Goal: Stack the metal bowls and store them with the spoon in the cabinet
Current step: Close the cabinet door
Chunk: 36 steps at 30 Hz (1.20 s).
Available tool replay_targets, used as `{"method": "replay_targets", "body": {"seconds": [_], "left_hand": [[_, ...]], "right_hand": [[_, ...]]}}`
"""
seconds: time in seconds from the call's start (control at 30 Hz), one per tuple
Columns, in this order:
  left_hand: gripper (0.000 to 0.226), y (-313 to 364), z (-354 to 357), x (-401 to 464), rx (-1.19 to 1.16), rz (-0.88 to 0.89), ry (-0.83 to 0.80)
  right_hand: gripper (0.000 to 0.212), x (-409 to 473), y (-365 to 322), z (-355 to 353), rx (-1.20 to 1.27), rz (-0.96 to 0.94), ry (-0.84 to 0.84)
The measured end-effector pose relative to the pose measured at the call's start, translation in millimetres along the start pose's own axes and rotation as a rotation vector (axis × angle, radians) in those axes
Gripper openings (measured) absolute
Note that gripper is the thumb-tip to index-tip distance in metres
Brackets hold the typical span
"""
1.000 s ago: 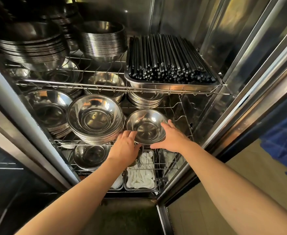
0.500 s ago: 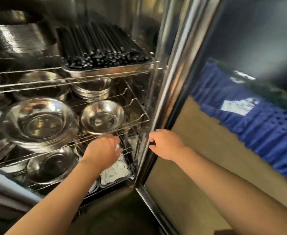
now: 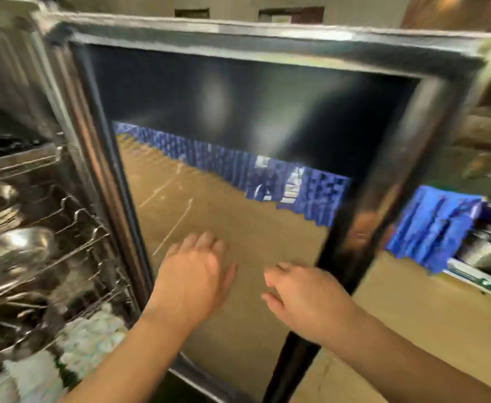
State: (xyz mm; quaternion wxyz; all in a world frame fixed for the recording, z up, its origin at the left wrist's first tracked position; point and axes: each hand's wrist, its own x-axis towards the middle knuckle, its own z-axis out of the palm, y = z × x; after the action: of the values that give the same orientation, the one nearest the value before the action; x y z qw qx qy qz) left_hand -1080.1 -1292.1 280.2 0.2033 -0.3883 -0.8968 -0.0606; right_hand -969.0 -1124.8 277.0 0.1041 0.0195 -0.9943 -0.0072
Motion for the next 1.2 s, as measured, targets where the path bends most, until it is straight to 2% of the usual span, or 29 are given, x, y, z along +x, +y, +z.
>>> {"method": "replay_targets", "body": {"seconds": [0.1, 0.17, 0.33, 0.43, 0.67, 0.8, 0.97, 1.03, 1.1, 1.2], "left_hand": [[0.042, 72, -16, 17, -0.139, 0.015, 0.261], [0.055, 119, -26, 31, -0.243, 0.007, 0.377], [0.095, 206, -37, 56, -0.39, -0.141, 0.389], [0.099, 228, -36, 64, -0.42, -0.293, 0.401], [0.095, 236, -38, 47, -0.446, -0.391, 0.467], [0.095, 220, -44, 8, -0.429, -0.405, 0.522], [0.079, 198, -64, -56, -0.319, -0.469, 0.586], [0.074, 188, -76, -86, -0.279, -0.528, 0.577], [0.071, 177, -88, -113, -0.239, -0.586, 0.547], [0.064, 163, -106, -149, -0.194, -0.681, 0.541]], "right_hand": [[0.02, -58, 27, -3, 0.025, -0.025, 0.008], [0.02, -88, 47, -3, 0.062, -0.042, 0.006], [0.021, -147, 100, -12, 0.087, -0.035, 0.044], [0.018, -165, 123, -24, 0.105, -0.049, 0.053], [0.026, -156, 134, -40, 0.178, -0.074, 0.083], [0.043, -128, 120, -35, 0.2, -0.07, 0.09], [0.062, -101, 96, -24, 0.323, -0.069, 0.058], [0.06, -94, 77, -21, 0.39, -0.1, 0.025], [0.048, -88, 55, -18, 0.472, -0.148, -0.021], [0.041, -85, 14, -18, 0.683, -0.179, -0.119]]}}
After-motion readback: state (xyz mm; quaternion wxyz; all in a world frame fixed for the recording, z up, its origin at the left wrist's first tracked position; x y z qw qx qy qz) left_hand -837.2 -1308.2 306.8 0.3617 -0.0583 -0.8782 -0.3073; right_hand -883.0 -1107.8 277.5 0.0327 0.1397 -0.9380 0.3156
